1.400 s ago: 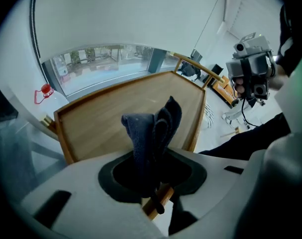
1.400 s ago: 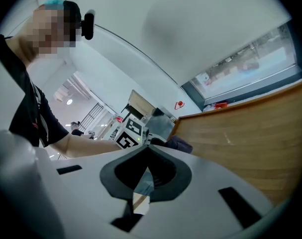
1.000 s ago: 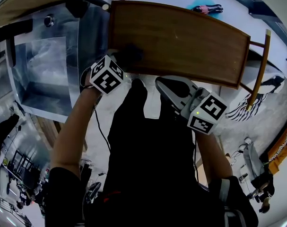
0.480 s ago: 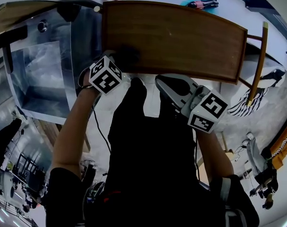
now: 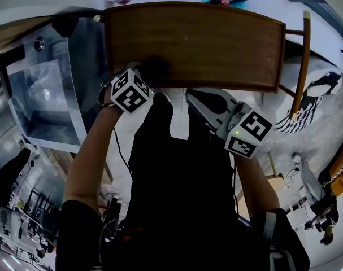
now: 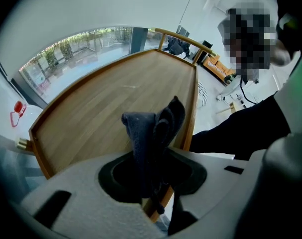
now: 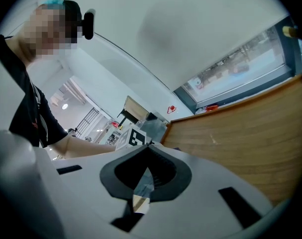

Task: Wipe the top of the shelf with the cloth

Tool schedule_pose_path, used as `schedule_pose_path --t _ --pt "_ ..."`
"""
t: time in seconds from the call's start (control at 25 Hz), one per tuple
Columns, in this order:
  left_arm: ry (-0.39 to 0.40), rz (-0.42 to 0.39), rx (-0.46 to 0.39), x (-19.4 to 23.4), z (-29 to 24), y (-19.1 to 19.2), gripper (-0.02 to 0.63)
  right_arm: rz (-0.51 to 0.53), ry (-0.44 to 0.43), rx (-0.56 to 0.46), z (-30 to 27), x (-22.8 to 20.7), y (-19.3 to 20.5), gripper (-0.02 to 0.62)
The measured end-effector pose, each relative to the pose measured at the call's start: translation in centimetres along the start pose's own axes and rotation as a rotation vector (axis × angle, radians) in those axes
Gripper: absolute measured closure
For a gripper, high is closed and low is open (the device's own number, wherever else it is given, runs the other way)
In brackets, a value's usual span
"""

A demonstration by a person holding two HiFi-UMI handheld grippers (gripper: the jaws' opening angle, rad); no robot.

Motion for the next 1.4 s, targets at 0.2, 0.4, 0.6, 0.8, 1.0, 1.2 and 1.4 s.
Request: schedule_pose_path --t 0.2,0.4,0.6,0.8,1.0,1.2,1.4 --pt "0.019 -0.043 0.005 -1.6 -1.3 -2.7 0.477 -0.009 0.018 -0.022 2.4 -1.0 -0.2 0.591" --pt "0.030 -0.071 0.010 -2.7 -2.4 -5.3 0.477 -0.016 0.041 -0.045 5.1 -2.4 -0.6 0.591" --pt "0.047 -0.110 0.015 -4.3 -3.7 -8.3 0.477 -0.024 0.059 -0.068 7.7 -3.7 -0.8 0.591" --pt "0.065 -0.151 0.022 -6.3 -5.0 -11.1 0.478 -0.025 0.072 -0.085 10.3 -4.5 -1.2 0.591" --pt "0.087 -0.186 0.030 -8.4 -6.3 -14.0 0.477 -0.026 0.088 -0.105 13.2 -5.6 -1.8 0.591" --pt "0.102 -0.216 0.031 -10.2 -7.5 -16.6 0.478 -0.026 0.099 -0.124 15.4 -6.5 -2.1 0.591" --pt "0.116 -0.236 0.030 -11.7 -8.7 -19.2 0.477 -0.027 0.105 -0.132 17.6 -7.4 -2.4 0.591"
Point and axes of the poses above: the fingertips, and each gripper's own axes: z backward along the fingers, x to its left, y out of its underside, the point moved 1 cm from there along z, backward along the fingers, and after that the axes turned 1 degree about x, right-handed, at the moved point
